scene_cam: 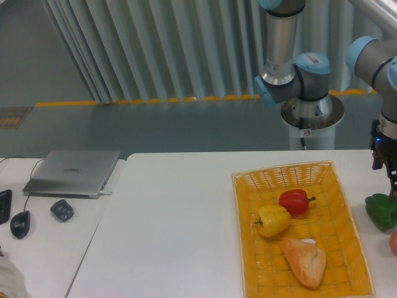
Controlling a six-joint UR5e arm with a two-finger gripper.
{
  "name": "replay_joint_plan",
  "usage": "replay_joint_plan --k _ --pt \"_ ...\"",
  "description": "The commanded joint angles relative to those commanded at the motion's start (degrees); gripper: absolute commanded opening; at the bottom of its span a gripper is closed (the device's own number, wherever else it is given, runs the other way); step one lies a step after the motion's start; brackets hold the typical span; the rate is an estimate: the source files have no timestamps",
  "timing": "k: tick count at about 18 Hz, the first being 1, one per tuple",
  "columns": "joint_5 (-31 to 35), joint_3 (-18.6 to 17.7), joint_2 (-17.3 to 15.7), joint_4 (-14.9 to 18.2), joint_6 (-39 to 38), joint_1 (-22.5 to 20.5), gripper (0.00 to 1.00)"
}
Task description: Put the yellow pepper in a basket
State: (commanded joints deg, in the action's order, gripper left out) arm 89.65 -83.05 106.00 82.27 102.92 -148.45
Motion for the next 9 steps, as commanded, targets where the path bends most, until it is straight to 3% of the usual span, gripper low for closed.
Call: replay_joint_plan --k 9 --pt "-0.09 -0.35 0.26 -0.09 0.09 -0.26 1.0"
